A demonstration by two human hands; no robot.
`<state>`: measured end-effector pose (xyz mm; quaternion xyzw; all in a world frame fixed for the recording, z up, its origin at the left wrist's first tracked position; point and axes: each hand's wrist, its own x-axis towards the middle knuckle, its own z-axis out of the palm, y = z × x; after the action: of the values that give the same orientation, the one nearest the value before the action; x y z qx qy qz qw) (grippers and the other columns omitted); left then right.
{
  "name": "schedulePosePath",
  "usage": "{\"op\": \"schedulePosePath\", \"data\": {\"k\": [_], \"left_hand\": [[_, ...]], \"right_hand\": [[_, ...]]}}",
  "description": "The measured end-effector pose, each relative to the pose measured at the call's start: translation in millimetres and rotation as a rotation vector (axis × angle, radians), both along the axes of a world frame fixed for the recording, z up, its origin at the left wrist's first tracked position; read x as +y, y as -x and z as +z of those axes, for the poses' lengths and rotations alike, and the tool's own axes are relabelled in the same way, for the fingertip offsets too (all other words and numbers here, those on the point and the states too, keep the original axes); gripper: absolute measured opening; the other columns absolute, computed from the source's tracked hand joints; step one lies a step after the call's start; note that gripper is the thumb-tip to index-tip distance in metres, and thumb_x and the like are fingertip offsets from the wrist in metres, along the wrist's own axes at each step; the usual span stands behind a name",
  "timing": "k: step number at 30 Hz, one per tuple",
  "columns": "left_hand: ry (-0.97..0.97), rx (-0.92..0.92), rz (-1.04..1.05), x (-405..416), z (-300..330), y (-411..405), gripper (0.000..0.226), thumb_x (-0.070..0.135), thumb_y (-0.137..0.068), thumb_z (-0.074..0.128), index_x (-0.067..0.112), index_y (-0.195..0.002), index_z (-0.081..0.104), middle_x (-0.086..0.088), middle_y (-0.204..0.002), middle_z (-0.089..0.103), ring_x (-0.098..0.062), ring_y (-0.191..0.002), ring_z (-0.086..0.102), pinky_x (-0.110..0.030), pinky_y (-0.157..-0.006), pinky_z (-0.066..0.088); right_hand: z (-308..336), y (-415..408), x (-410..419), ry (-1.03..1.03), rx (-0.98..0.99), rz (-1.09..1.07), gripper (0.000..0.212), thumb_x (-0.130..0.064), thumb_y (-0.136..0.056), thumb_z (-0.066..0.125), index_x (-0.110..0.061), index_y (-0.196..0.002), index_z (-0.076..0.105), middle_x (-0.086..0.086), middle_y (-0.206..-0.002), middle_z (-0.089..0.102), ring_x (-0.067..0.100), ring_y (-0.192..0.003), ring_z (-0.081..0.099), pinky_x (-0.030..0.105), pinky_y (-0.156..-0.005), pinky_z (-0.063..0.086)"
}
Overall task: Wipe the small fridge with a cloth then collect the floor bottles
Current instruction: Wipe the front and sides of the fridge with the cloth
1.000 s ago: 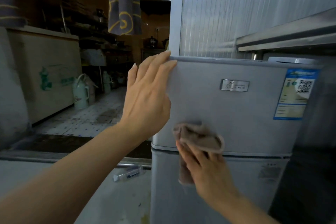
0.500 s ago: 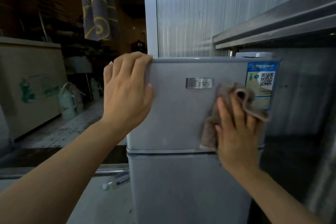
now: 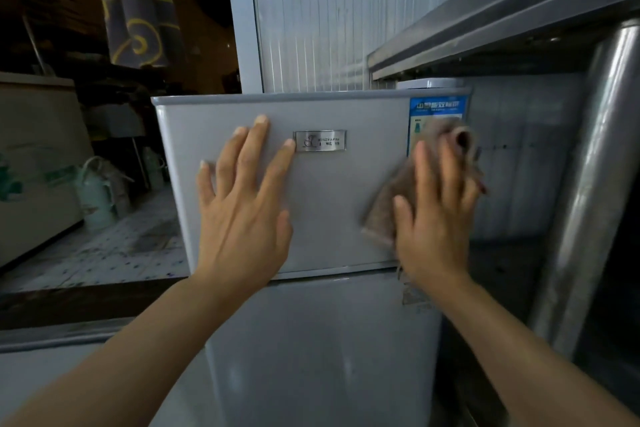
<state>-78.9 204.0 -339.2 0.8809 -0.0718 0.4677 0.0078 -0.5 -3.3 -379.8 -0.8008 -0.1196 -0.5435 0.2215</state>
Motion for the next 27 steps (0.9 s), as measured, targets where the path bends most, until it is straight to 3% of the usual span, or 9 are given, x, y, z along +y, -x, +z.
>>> {"op": "schedulePosePath", "data": {"k": [3,9,11,16,20,24,27], "left_hand": [[-0.023,0.001,-0.006,4,-9,2,0.08,0.017,-0.072,0.068,0.017,-0.143,0.031,-0.011,-0.157,0.011,-0.032,-0.142,0.01,-0.063,-0.106,0.023],[-0.095,0.072,0.033,13,-58,16,0.081,0.008,-0.067,0.073,0.013,-0.141,0.039,-0.015,-0.155,0.019,-0.036,-0.139,0.019,-0.062,-0.103,0.028],[-0.117,0.088,0.042,19,-66,20,0.079,0.009,-0.069,0.073,0.013,-0.141,0.04,-0.014,-0.155,0.021,-0.035,-0.138,0.022,-0.061,-0.102,0.03],[-0.003,0.072,0.085,37,-66,28,0.079,0.008,-0.067,0.075,0.014,-0.137,0.041,-0.01,-0.153,0.023,-0.037,-0.131,0.028,-0.064,-0.099,0.03],[-0.019,0.077,0.078,44,-66,30,0.075,0.011,-0.07,0.076,0.014,-0.137,0.043,-0.012,-0.152,0.025,-0.038,-0.13,0.03,-0.064,-0.098,0.031],[0.009,0.062,0.087,48,-71,30,0.072,0.014,-0.071,0.075,0.015,-0.136,0.045,-0.012,-0.152,0.024,-0.039,-0.129,0.03,-0.065,-0.098,0.031],[0.221,0.028,0.109,54,-80,31,0.075,0.011,-0.071,0.074,0.019,-0.137,0.041,-0.016,-0.151,0.02,-0.041,-0.13,0.027,-0.06,-0.102,0.028]], "right_hand": [[-5,-8,-13,-0.161,-0.006,0.063,0.065,-0.028,-0.092,0.038,-0.012,-0.151,0.014,0.014,-0.158,0.004,0.033,-0.144,0.008,0.037,-0.117,0.008],[-89,13,-4,-0.156,0.118,0.092,0.062,-0.026,-0.095,0.033,0.004,-0.147,0.017,0.026,-0.154,0.005,0.043,-0.143,0.007,0.026,-0.118,-0.005],[-93,13,-3,-0.161,0.107,0.071,0.061,-0.025,-0.095,0.034,0.005,-0.146,0.02,0.029,-0.153,0.008,0.044,-0.142,0.009,0.027,-0.119,-0.003],[-69,23,43,-0.28,0.116,0.035,0.065,-0.018,-0.091,0.042,0.001,-0.148,0.017,0.023,-0.156,0.003,0.042,-0.144,0.003,0.051,-0.118,0.009],[-77,43,114,-0.021,0.053,0.139,0.069,-0.019,-0.088,0.053,-0.006,-0.148,0.021,0.014,-0.156,0.006,0.042,-0.141,0.009,0.058,-0.114,0.016],[-80,36,88,0.103,0.045,0.113,0.073,-0.027,-0.083,0.056,-0.016,-0.147,0.022,0.005,-0.153,0.016,0.03,-0.138,0.02,0.056,-0.108,0.029],[-85,20,27,-0.044,0.074,0.06,0.068,-0.015,-0.086,0.055,-0.011,-0.147,0.025,0.013,-0.155,0.019,0.033,-0.142,0.02,0.049,-0.112,0.024]]}}
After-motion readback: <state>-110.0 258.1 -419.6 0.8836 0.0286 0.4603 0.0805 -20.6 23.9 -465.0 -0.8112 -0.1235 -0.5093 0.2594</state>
